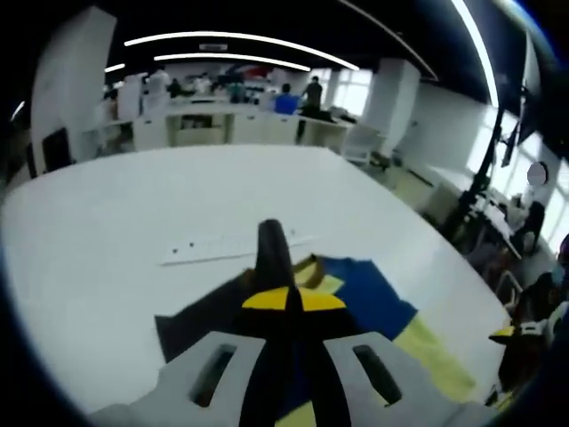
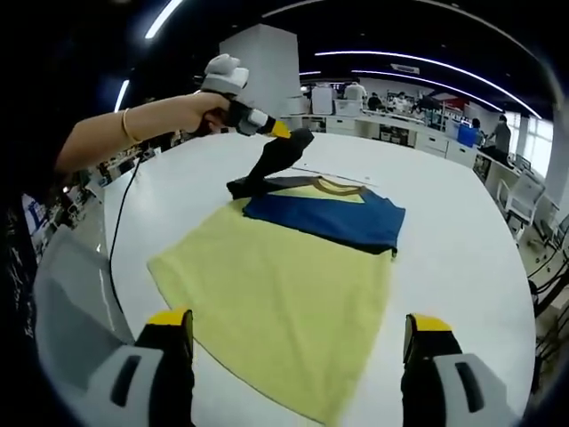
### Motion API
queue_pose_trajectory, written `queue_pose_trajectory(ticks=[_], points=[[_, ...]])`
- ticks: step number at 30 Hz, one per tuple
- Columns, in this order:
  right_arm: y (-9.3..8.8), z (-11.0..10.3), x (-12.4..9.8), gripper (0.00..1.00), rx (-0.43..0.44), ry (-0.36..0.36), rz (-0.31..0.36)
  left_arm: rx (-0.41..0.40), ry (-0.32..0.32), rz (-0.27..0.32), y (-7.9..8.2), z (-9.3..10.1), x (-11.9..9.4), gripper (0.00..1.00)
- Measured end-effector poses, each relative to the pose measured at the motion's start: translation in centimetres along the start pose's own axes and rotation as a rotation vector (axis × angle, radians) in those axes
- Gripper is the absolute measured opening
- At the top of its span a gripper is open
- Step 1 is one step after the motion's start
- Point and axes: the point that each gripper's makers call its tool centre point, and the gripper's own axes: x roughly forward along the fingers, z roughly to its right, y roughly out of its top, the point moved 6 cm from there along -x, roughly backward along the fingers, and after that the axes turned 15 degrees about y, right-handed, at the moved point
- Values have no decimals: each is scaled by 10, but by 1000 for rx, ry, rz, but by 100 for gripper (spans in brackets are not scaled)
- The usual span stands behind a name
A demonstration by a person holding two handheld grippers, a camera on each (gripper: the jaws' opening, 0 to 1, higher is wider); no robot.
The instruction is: Fold the garment on the visible template until the final outline fits inside the template.
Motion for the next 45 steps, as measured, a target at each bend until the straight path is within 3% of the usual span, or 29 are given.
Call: queue_pose_trajectory(ticks=[13,25,38,40,45], points=[[-7,3,-1,99,14,-7,-15,-1,-44,-40,-21,35,13,0],[-10,4,1,99,21,-10,-23,12,-127,-20,-29,69,18,0],[-14,6,5,99,32,-9,-35,27,-187,-43,-54,85,32,0],[-14,7,5,99,34,-11,-37,31,-198,-41,-58,86,34,3],[-14,9,4,99,40,-20,-35,65,-231,-28,-64,88,35,25]])
